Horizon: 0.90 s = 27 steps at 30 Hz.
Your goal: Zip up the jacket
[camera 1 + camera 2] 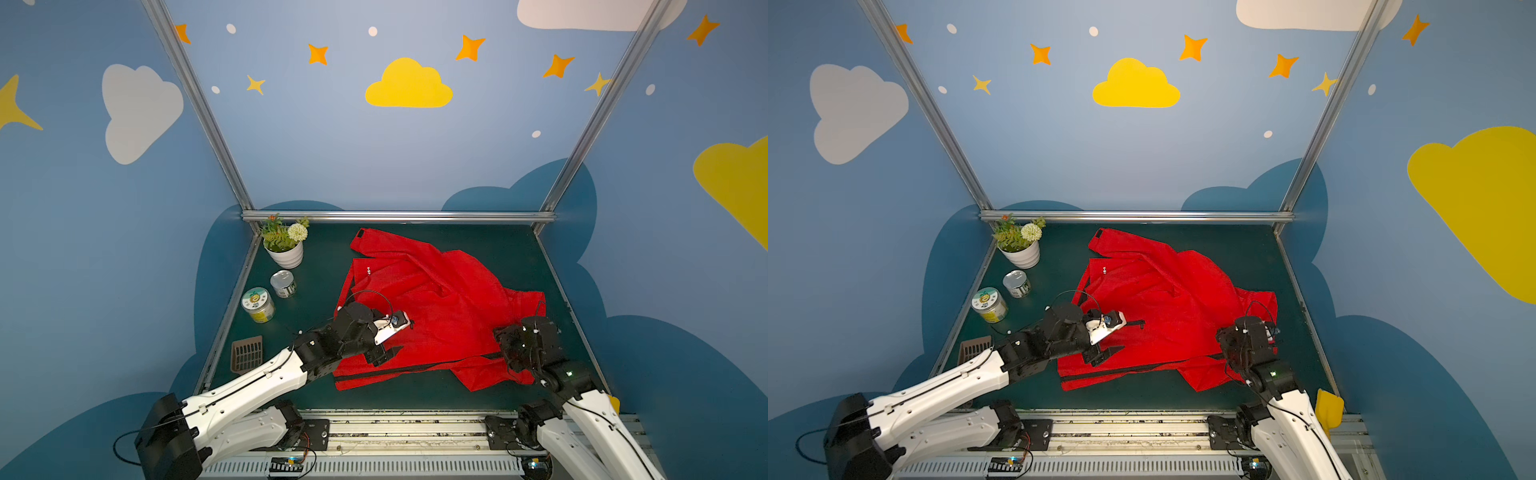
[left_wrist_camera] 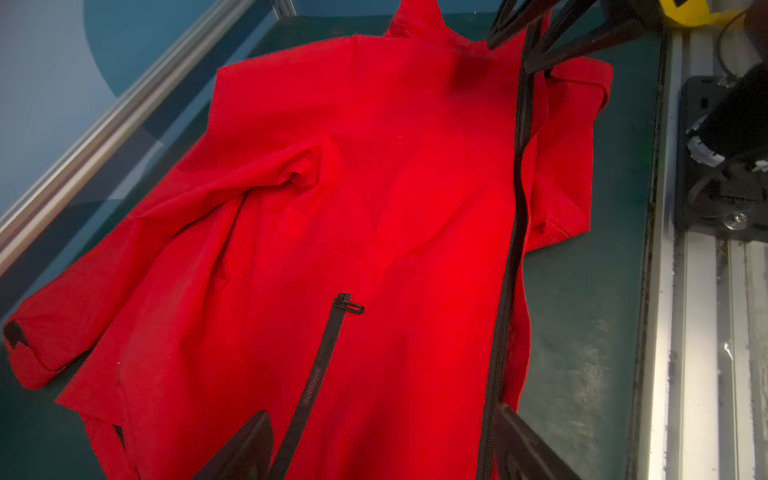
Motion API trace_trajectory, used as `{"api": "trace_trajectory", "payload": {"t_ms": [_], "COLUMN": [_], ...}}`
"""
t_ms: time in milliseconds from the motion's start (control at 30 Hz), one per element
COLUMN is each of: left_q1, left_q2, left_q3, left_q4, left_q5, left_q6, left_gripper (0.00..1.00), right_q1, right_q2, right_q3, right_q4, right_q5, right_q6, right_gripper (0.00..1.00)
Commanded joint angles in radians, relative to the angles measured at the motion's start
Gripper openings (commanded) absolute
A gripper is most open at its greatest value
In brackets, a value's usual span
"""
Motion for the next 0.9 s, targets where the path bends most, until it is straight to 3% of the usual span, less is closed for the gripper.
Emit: {"api": "trace_trajectory", "payload": {"t_ms": [0,100,267,400,533,667,833,867], "left_q1": [0.006,-0.042,-0.164,-0.173,-0.178,-0.184,-0.188,-0.188], "left_q2": [0.027,0.100,0.285,0.464,0.564,0.609,0.643,0.649], "left_q3": [0.034,0.038,0.083,0.208,0.245,0.246,0.247,0.246], "left_q4": [0.042,0.068,0.115,-0.011,-0.033,-0.031,-0.035,-0.033], "left_q5": [0.041,0.043,-0.144,-0.207,-0.171,-0.166,-0.180,-0.181], "left_q6": [-0.011,-0.006,0.033,-0.021,0.005,0.017,0.027,0.034], "left_gripper": [0.82,0.81,0.80,0.80,0.76,0.64,0.64,0.51], "right_q1": [-0.030,-0.068,-0.111,-0.171,-0.210,-0.243,-0.269,-0.272], "right_q2": [0.112,0.205,0.253,0.256,0.268,0.259,0.256,0.256], "right_q3": [0.116,0.172,0.187,0.194,0.203,0.192,0.180,0.181], "right_q4": [-0.049,-0.029,-0.011,0.022,0.024,0.032,0.036,0.036], "right_q5": [0.062,-0.020,-0.047,-0.096,-0.135,-0.160,-0.188,-0.192], "right_q6": [-0.218,-0.241,-0.247,-0.270,-0.284,-0.289,-0.296,-0.294], "right_gripper": [0.65,0.67,0.68,0.68,0.68,0.68,0.68,0.68]}}
